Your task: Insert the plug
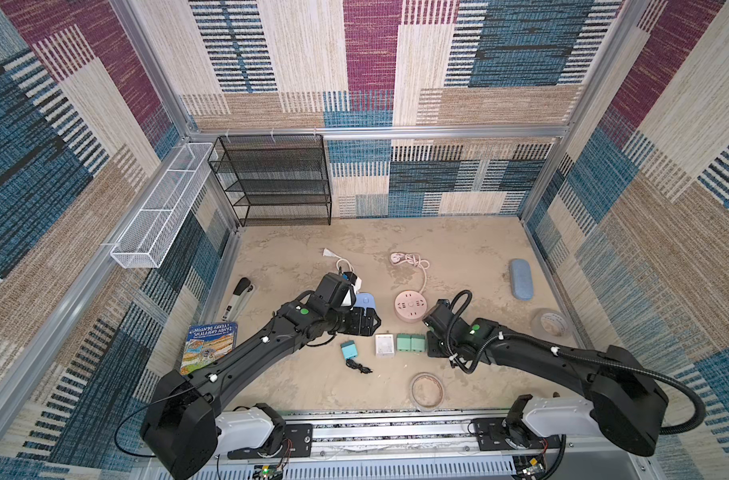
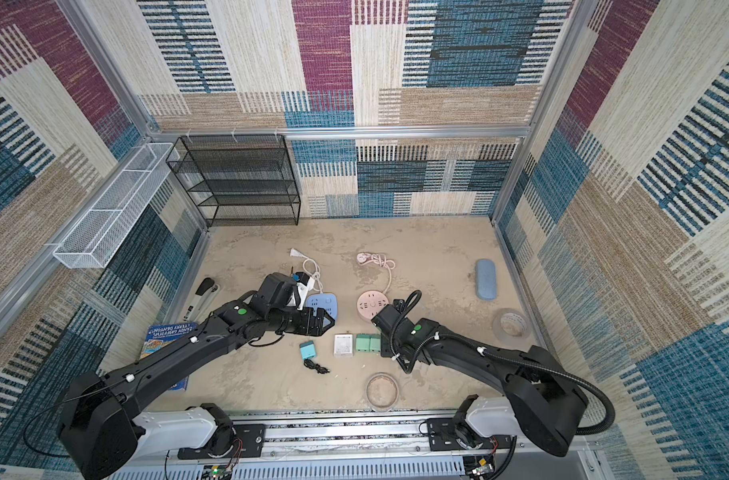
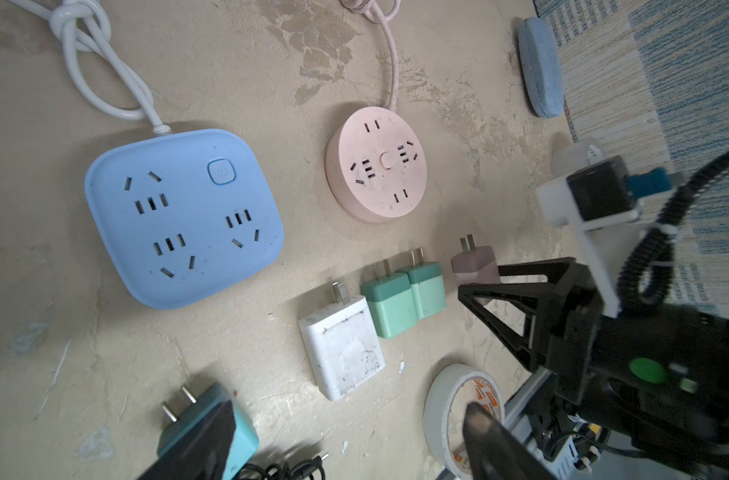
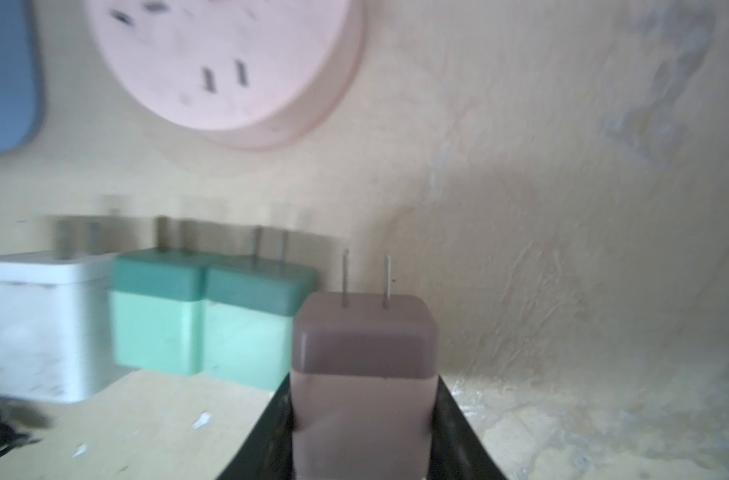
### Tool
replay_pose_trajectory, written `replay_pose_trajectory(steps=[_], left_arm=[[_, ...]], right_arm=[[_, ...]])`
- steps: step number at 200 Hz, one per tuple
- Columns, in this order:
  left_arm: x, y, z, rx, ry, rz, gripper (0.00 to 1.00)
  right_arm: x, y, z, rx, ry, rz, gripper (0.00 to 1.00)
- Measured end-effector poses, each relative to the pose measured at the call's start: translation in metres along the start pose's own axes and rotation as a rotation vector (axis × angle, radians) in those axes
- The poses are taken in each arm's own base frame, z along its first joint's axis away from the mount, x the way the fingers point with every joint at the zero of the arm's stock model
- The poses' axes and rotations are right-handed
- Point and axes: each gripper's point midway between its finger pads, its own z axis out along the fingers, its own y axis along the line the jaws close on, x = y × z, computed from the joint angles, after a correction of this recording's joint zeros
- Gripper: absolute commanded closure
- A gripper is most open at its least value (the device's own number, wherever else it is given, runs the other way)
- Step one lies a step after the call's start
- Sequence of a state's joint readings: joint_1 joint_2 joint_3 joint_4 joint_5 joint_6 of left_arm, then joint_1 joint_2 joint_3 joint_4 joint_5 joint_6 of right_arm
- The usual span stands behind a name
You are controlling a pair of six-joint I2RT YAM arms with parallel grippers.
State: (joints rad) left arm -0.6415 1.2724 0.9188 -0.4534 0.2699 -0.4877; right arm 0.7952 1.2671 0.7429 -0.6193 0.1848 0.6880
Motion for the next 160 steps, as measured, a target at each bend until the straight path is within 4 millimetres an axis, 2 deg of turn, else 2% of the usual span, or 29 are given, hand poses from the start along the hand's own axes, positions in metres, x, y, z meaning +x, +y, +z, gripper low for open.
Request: replay_pose_trajectory(steps=[17,44,80,106,137,160], left_arm=[[-0.001,-0.007,0.001,0.028,0.013,-0.006,0.11],[-0.005,-0.019,0.002,0.080,0.033,-0.037,0.11],[-0.016,-0.037,0.000,0.162,0.017,-0.092,0.10],[-0.021,-0.048,0.002,0.216,0.016,-0.125,0.15],[-0.018,-0.056,0.010,0.264,0.046,-0.160,0.20],[-0.013,-0.063,0.014,0.309,0.064,-0.174,0.26]], right_arm=[[-0.016,0.015,-0.025,-0.072,-0.044,-0.050,1.00],[-0.020,0.038,-0.047,-0.158,-0.048,-0.140,1.00],[-0.008,0.053,-0.051,-0.205,-0.017,-0.232,1.00],[-0.005,0.072,-0.057,-0.277,-0.028,-0.275,1.00],[-0.001,0.102,-0.068,-0.386,-0.049,-0.341,1.00],[-0.003,0.111,-0.069,-0.406,-0.061,-0.359,1.00]])
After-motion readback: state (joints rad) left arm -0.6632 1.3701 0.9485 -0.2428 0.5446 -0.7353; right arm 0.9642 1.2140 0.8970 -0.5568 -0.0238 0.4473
